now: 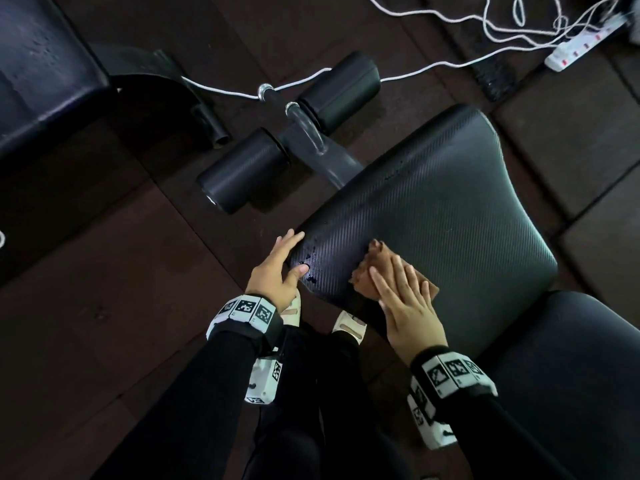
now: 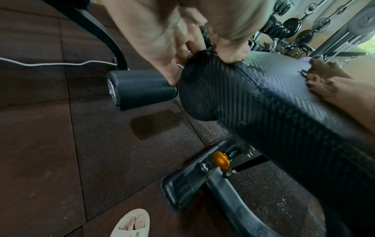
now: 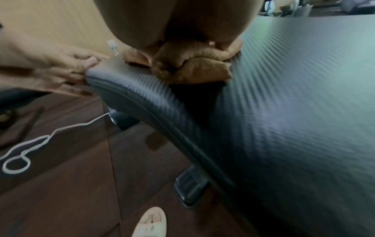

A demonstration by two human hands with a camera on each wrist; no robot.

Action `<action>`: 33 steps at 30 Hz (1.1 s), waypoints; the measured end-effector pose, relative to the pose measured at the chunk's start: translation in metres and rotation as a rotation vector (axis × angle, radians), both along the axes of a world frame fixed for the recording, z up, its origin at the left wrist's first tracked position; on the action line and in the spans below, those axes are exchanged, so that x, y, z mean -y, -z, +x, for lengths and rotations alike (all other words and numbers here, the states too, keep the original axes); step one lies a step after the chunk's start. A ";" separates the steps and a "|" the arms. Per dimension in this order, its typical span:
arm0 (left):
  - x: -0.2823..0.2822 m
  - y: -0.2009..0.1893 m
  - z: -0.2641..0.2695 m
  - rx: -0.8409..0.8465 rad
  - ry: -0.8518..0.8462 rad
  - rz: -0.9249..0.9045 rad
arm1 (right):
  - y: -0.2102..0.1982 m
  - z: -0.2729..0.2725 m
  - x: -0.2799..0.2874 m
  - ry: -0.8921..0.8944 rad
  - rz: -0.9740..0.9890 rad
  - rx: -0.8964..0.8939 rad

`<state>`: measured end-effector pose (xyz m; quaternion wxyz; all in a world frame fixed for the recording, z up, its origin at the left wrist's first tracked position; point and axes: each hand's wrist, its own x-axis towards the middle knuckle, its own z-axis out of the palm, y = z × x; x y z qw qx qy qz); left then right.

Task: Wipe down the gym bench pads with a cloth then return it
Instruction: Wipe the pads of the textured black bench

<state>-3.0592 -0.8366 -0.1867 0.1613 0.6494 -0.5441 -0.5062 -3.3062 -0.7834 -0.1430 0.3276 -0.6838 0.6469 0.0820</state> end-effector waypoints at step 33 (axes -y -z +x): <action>-0.028 -0.001 -0.006 -0.155 -0.317 0.409 | 0.016 0.135 0.107 -0.271 -0.048 -0.212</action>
